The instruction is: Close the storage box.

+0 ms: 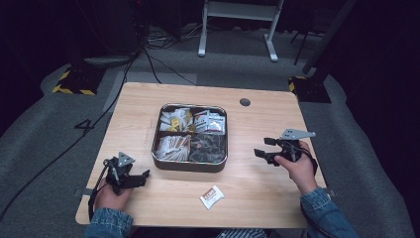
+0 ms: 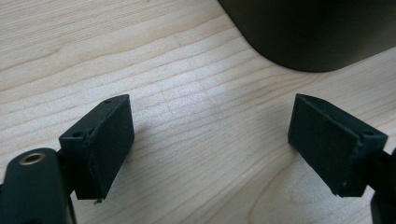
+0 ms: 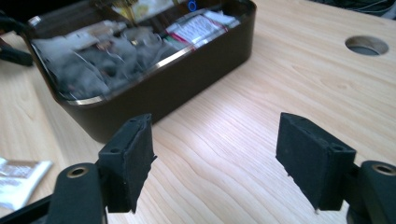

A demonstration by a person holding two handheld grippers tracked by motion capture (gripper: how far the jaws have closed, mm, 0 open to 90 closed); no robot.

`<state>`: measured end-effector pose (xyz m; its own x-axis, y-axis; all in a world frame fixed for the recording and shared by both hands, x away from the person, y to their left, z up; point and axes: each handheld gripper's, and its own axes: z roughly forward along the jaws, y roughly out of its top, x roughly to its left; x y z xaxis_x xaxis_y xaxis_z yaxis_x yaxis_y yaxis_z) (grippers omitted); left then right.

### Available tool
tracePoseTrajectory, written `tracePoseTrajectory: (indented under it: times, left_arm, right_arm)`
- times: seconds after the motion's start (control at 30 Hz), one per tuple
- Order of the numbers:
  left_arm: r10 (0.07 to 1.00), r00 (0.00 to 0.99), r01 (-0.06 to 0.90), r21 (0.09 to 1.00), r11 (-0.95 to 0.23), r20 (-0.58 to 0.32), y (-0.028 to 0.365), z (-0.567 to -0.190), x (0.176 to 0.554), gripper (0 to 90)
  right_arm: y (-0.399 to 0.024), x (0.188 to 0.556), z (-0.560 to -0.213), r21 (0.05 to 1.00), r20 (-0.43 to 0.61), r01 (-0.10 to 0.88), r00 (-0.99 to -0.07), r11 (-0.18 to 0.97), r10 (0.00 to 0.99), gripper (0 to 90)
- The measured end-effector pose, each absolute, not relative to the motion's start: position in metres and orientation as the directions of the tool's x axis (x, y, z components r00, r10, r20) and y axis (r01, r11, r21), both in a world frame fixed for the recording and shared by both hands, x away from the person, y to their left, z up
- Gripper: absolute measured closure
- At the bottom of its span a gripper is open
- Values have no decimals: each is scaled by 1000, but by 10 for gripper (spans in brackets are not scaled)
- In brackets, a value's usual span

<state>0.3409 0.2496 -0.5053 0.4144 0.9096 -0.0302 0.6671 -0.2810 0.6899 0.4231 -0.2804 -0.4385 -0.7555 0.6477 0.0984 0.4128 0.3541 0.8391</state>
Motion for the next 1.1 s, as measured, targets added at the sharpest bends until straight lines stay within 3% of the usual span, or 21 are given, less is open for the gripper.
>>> tracePoseTrajectory:
  times: [0.57,0.77,0.87,1.1]
  left_arm:
    - [910,414,667,690,-281,-30,250,-505,341,147]
    - [909,416,668,688,-283,-30,250,-505,341,147]
    - [911,412,668,690,-279,-31,249,-505,340,147]
    - [913,408,668,691,-276,-29,249,-505,339,147]
  right_arm:
    - [-296,430,-492,765,36,463,-724,447,689,244]
    - [-294,432,-502,743,29,477,-724,470,689,212]
    - [-289,433,-504,733,-3,465,-727,496,687,150]
    - [-285,434,-505,731,-10,468,-720,496,694,126]
